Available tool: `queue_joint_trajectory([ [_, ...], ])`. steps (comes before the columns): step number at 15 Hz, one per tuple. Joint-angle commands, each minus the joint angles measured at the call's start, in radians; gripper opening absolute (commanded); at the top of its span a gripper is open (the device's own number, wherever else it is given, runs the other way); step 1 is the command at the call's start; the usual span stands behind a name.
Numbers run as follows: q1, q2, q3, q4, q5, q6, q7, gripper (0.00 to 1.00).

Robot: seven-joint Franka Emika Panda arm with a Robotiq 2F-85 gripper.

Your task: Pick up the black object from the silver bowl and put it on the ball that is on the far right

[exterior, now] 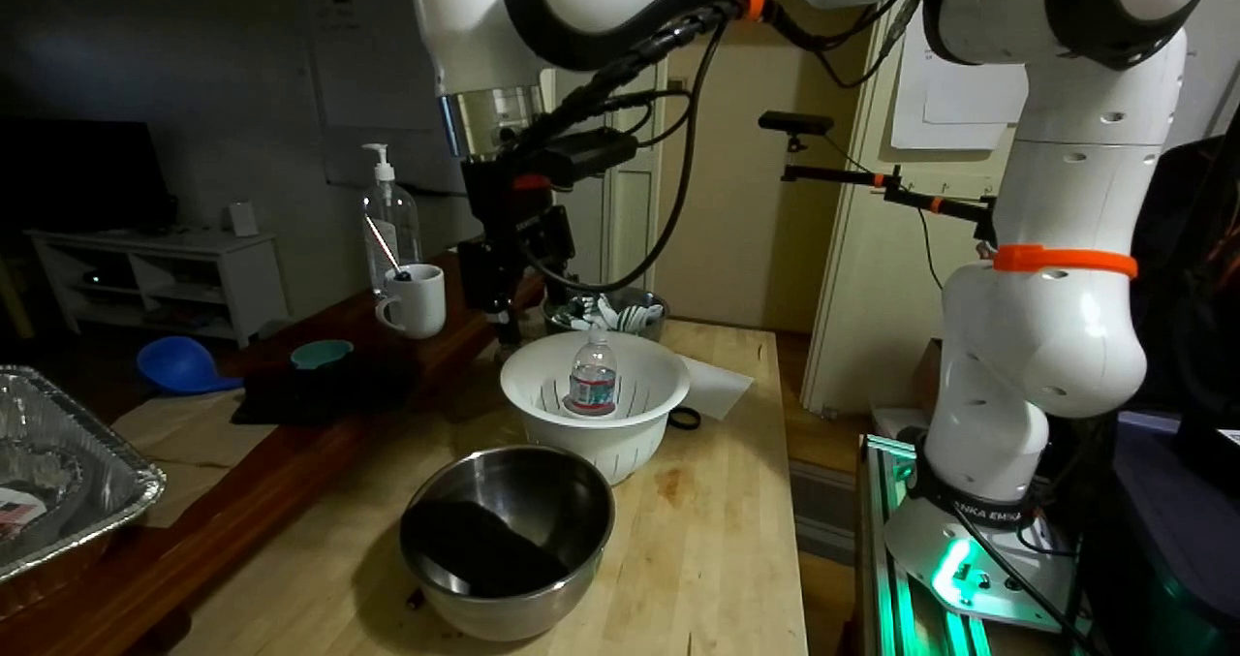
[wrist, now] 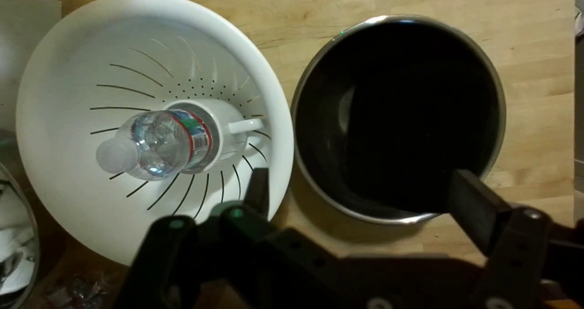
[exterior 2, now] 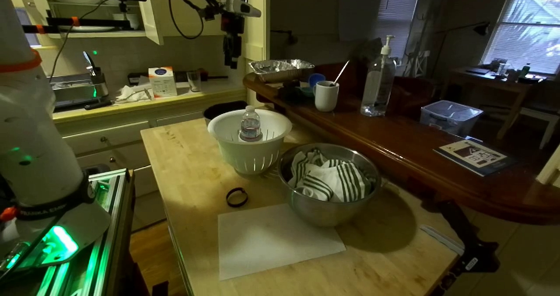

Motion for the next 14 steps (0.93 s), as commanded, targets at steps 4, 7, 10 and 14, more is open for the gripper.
queue_joint_trajectory([
  [4,0.047,0.072,-0.019,0.066,0.029,-0.068,0.270,1.00],
  [7,0.097,0.139,-0.001,0.114,0.026,-0.071,0.407,1.00],
  [10,0.141,0.170,-0.006,0.116,0.039,-0.071,0.554,1.00],
  [14,0.158,0.168,-0.014,0.079,0.028,-0.031,0.583,1.00],
])
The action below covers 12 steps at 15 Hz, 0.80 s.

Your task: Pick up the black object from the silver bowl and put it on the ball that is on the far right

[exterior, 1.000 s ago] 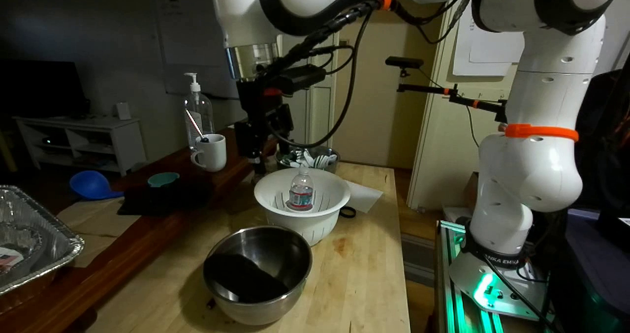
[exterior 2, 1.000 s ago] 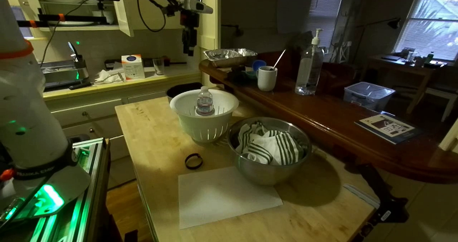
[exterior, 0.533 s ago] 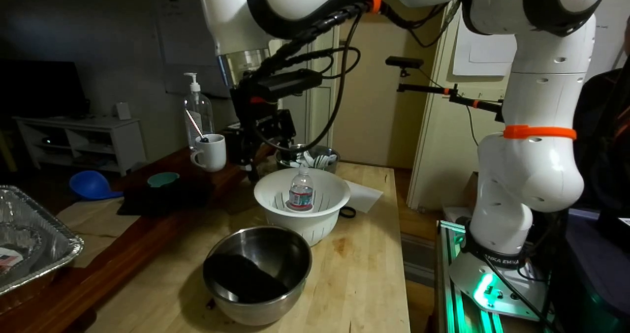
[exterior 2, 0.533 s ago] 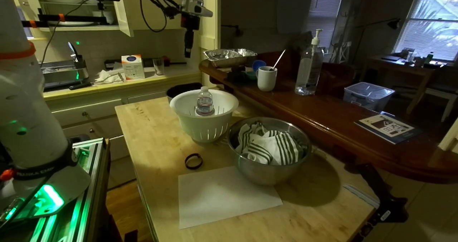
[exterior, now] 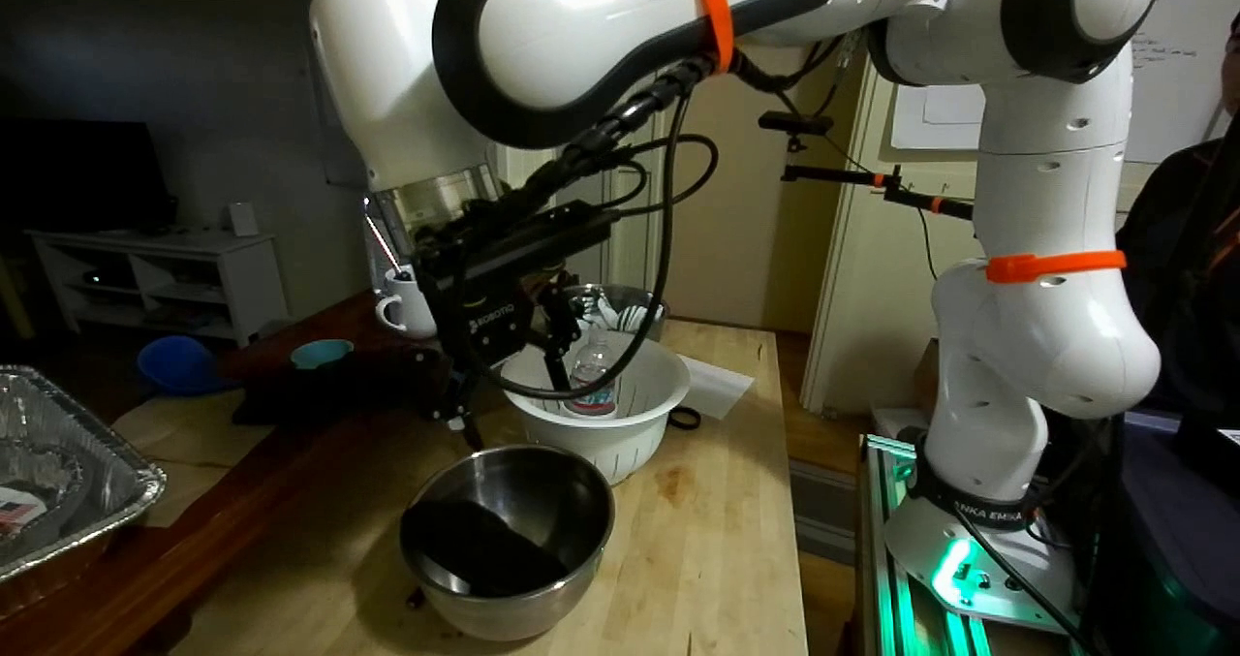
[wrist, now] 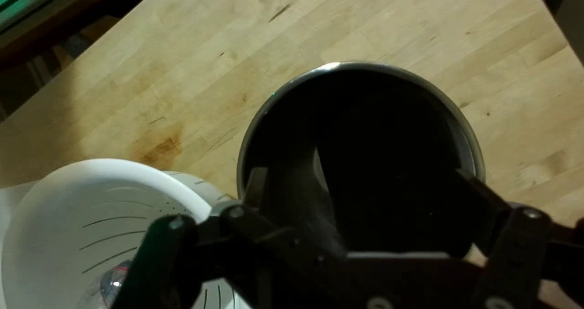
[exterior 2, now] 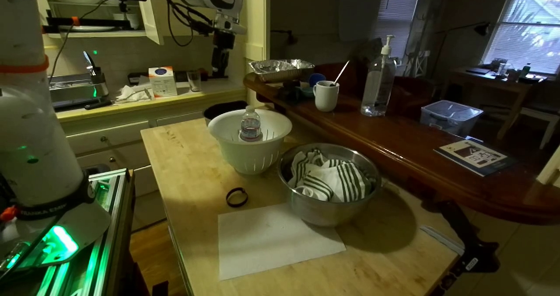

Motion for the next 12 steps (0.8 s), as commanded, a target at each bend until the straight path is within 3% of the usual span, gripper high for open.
queue_joint_trajectory([
  [1,0.014,0.006,-0.015,0.006,0.003,-0.004,-0.001,1.00],
  [12,0.048,0.193,-0.064,0.135,-0.175,0.047,-0.043,1.00],
])
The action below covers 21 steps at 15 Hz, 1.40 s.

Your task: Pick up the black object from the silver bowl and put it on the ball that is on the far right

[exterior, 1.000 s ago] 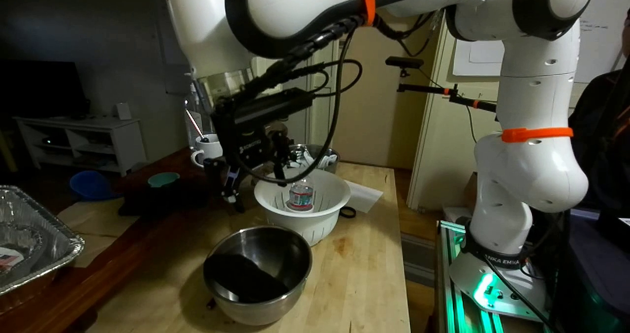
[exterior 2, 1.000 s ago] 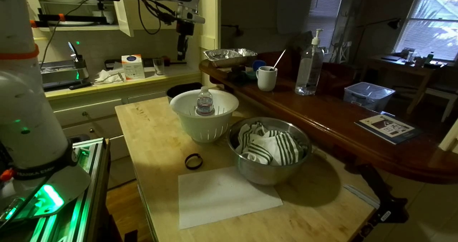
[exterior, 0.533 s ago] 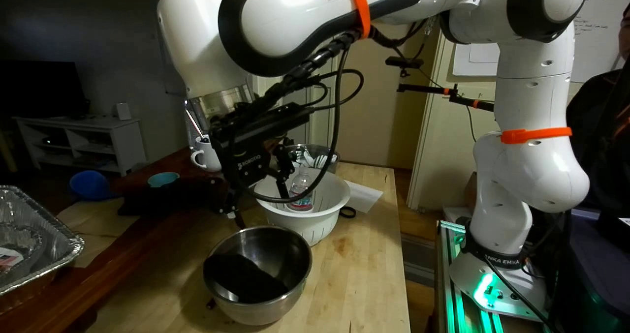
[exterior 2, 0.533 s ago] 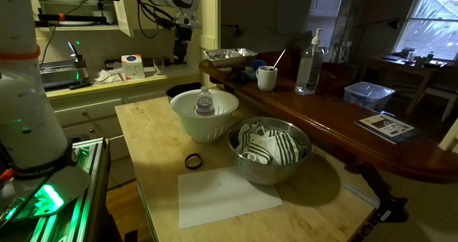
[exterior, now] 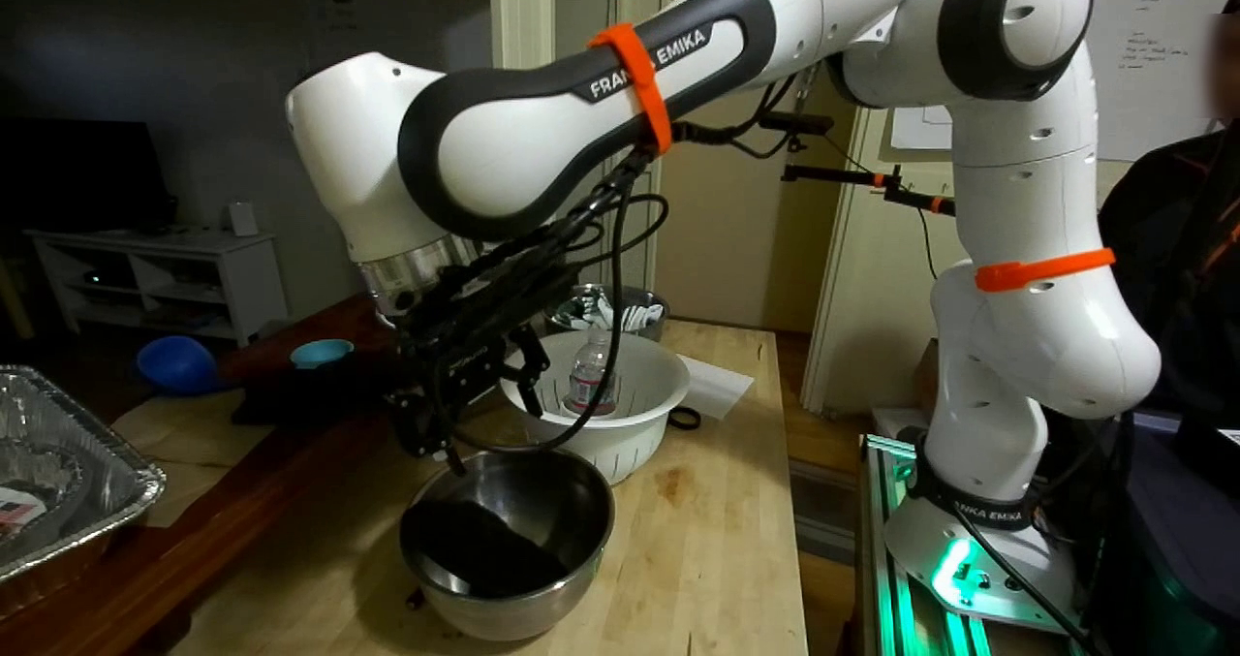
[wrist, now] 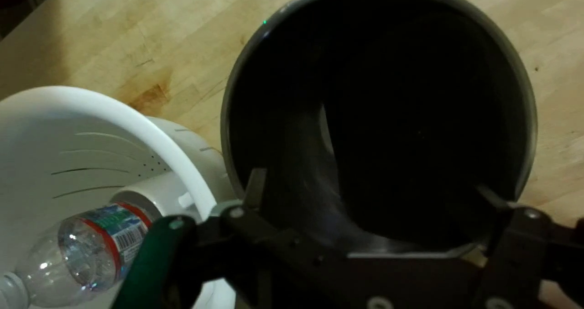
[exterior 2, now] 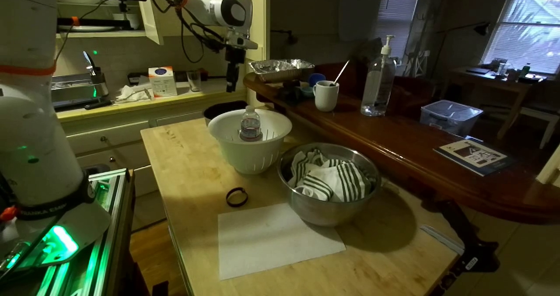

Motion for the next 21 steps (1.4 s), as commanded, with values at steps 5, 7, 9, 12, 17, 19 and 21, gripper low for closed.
queue_joint_trajectory([
  [5,0.082,0.151,-0.047,0.213,-0.080,-0.057,-0.018,1.00],
  [7,0.095,0.181,-0.050,0.242,-0.065,-0.069,-0.025,1.00],
  [9,0.093,0.148,-0.056,0.197,-0.051,-0.034,-0.021,1.00],
  [12,0.099,0.157,-0.060,0.203,-0.052,-0.036,-0.021,1.00],
  [17,0.126,0.208,-0.070,0.252,-0.054,0.035,0.052,1.00],
  [19,0.137,0.226,-0.077,0.267,-0.056,0.046,0.081,1.00],
  [21,0.145,0.248,-0.080,0.289,-0.053,0.029,0.085,1.00],
])
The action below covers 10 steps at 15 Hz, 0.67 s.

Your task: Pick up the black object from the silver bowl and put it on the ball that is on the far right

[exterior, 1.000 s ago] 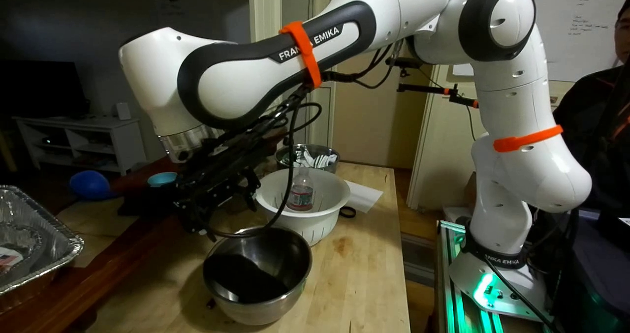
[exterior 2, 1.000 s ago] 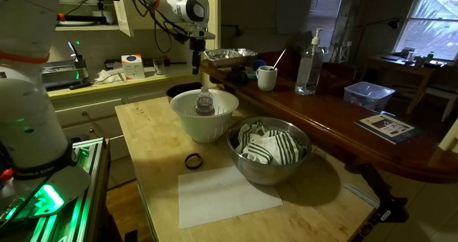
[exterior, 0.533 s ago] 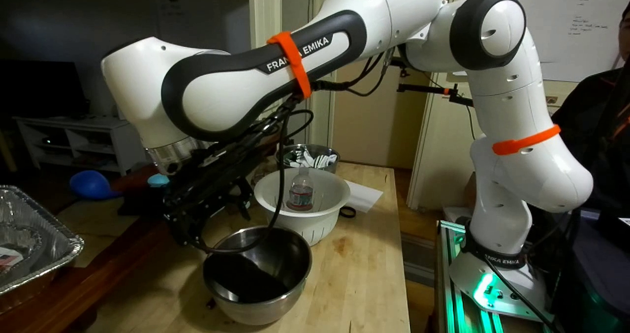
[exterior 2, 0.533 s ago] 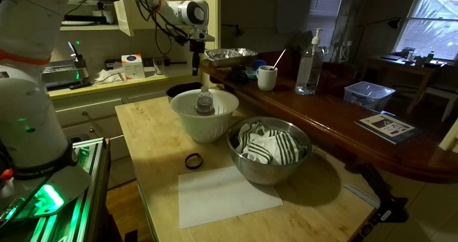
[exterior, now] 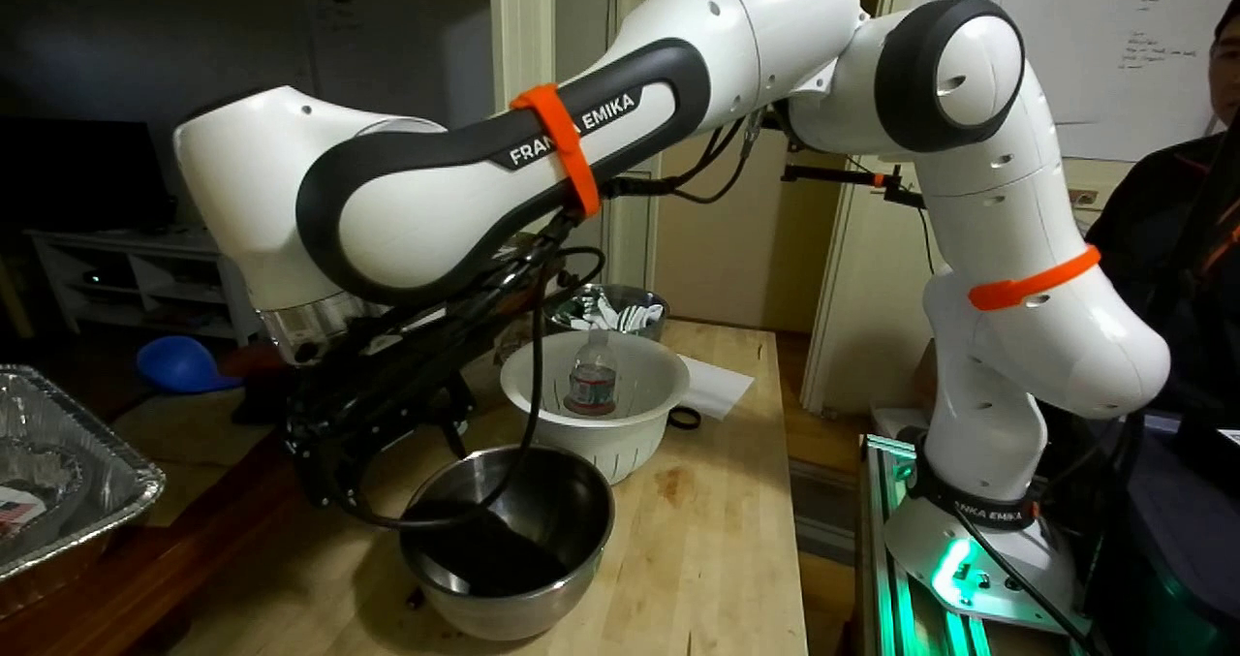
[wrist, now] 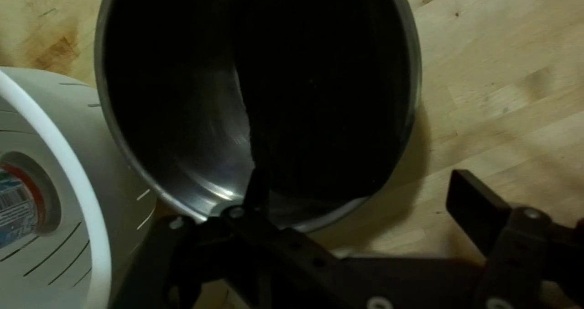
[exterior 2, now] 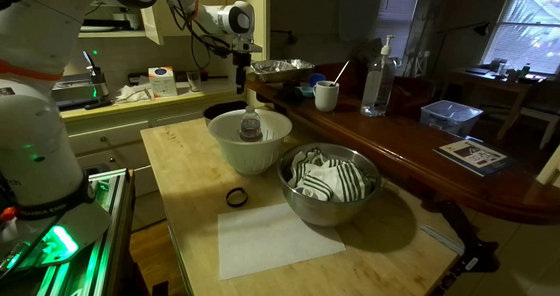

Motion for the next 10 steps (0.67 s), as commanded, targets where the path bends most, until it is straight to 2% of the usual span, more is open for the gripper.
queue_joint_trajectory([
  [1,0.027,0.055,-0.021,0.056,0.015,-0.015,0.035,1.00],
  [10,0.018,0.119,-0.039,0.061,0.075,-0.026,0.048,1.00],
])
